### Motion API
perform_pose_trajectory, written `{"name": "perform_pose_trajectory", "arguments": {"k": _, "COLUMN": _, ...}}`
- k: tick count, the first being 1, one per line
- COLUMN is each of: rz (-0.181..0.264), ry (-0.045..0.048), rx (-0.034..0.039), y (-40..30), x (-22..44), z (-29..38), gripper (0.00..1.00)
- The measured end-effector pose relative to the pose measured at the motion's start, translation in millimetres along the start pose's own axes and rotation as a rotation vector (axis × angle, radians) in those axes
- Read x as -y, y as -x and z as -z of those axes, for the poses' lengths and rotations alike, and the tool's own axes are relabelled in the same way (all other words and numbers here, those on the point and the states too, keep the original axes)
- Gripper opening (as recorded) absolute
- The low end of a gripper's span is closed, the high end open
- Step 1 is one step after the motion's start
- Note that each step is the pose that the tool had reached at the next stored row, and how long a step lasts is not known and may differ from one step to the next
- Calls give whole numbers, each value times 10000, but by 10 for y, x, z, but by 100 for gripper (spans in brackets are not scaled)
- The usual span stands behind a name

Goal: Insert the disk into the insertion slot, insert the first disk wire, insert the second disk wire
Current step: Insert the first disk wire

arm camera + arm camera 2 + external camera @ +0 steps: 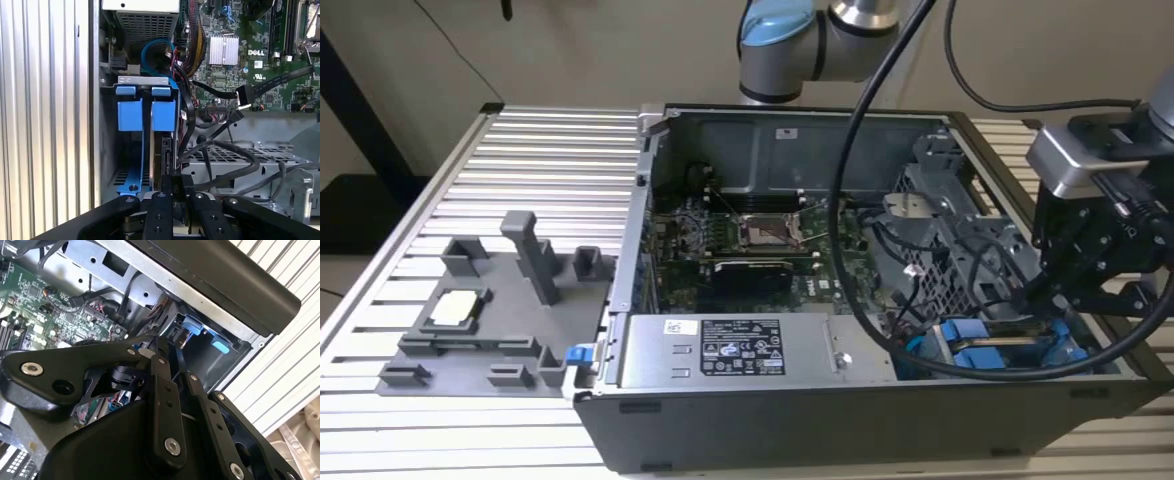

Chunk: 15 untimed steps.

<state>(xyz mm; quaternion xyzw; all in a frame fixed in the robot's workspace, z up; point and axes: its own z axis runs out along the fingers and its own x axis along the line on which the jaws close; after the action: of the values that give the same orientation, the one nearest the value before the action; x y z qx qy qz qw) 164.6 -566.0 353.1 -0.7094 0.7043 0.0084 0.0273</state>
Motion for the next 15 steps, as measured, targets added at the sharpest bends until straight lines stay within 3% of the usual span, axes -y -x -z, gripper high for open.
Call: {"name": "perform_pose_trajectory", "arguments": {"k": 15, "rz": -402, "ry": -20, "rx": -12, "y": -35, "x": 1, "z": -61, "gripper": 19}}
